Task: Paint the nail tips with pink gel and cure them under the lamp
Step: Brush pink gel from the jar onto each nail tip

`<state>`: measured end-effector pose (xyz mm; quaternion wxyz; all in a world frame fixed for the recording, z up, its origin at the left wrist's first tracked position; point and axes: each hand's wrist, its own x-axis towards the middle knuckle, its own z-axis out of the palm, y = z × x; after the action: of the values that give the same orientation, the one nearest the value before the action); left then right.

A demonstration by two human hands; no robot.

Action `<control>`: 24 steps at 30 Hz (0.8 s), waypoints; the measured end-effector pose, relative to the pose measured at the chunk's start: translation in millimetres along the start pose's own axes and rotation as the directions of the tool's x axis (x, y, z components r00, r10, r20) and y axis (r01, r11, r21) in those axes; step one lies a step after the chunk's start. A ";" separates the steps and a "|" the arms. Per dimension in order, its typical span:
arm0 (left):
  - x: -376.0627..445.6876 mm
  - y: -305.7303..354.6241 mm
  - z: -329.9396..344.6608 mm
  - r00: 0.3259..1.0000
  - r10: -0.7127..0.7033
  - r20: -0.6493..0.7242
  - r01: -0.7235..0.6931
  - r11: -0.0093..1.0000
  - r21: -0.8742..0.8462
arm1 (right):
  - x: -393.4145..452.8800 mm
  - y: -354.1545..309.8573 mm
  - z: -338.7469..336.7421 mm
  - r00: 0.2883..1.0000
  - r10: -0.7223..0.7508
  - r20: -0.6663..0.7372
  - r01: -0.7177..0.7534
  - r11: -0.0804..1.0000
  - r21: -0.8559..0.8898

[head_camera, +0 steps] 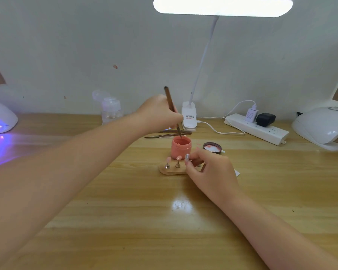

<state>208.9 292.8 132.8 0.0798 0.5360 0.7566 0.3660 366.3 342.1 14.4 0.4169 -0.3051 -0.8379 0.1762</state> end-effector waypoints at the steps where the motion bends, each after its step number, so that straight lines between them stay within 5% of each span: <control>1: 4.6 0.6 2.7 0.999 -0.012 0.037 0.011 0.999 0.033 | -0.1 -0.1 0.1 1.000 -0.002 -0.001 0.002 1.000 0.004; 15: 20.3 -12.0 33.7 0.994 -0.099 0.055 0.086 0.976 0.202 | 0.3 1.3 0.2 1.000 -0.012 0.023 0.012 1.000 -0.015; 19: 23.2 -17.5 22.3 0.982 -0.166 -0.095 0.164 0.986 -0.021 | 1.1 1.3 0.5 1.000 -0.014 0.013 0.014 1.000 -0.021; 24: 22.1 -31.6 10.7 0.923 -0.363 -0.130 0.281 0.864 -0.417 | 0.4 1.7 0.6 1.000 -0.016 0.018 0.016 1.000 -0.026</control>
<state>181.5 312.0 110.9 0.1671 0.3341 0.7515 0.5438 366.3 343.5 13.4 0.4067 -0.3023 -0.8463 0.1644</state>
